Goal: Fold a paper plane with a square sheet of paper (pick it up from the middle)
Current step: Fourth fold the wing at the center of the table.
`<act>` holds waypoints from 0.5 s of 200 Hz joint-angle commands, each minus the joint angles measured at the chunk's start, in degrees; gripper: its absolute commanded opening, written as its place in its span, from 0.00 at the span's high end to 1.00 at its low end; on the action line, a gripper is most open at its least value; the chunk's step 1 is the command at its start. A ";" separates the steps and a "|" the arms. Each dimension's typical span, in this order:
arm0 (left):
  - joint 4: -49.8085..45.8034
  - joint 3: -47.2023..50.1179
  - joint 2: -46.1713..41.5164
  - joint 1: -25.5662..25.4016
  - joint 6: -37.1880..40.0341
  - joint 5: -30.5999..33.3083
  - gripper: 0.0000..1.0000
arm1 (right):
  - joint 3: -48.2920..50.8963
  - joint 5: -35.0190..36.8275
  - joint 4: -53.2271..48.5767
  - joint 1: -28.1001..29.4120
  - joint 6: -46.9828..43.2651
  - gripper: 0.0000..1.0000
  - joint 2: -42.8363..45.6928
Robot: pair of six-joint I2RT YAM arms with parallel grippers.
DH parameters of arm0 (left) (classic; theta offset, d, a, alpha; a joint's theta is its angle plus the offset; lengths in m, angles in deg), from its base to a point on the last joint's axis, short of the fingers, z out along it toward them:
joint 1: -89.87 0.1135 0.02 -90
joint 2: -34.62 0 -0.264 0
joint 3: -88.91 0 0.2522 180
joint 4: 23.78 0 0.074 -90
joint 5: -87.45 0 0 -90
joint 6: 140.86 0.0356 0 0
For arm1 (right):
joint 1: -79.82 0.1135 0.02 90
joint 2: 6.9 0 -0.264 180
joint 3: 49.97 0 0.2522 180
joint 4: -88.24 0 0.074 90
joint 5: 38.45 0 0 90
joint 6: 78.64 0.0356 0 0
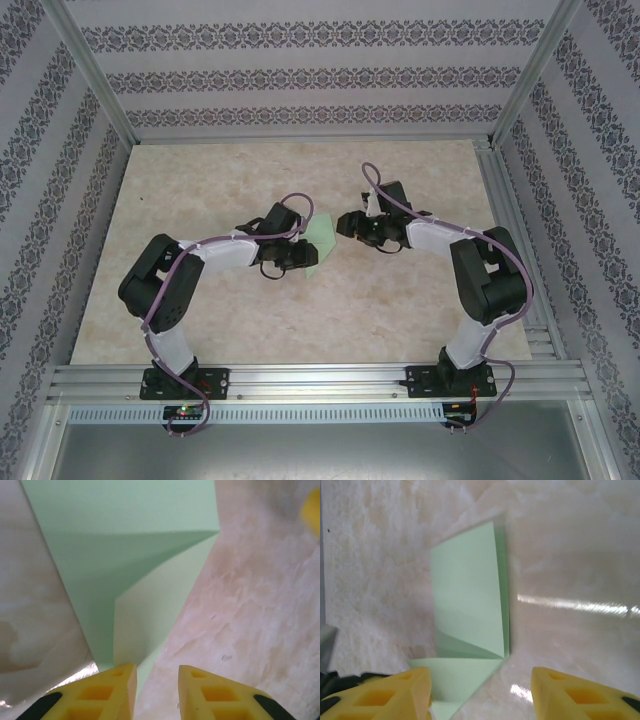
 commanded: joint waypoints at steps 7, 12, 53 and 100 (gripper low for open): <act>2.04 -2.35 0.29 -0.35 0.39 4.98 0.71 | 0.91 -3.69 5.36 1.52 2.72 0.44 -1.74; 2.13 -2.48 0.67 -0.28 0.32 5.42 0.71 | 0.82 -4.09 5.65 1.70 3.01 0.44 -2.36; 2.90 -2.35 2.43 0.26 -0.72 8.17 0.74 | -1.57 -6.25 5.85 3.17 3.82 0.46 -7.17; 2.79 -1.93 3.74 0.67 -1.04 8.23 0.76 | -3.26 -7.59 5.95 4.08 4.28 0.52 -9.51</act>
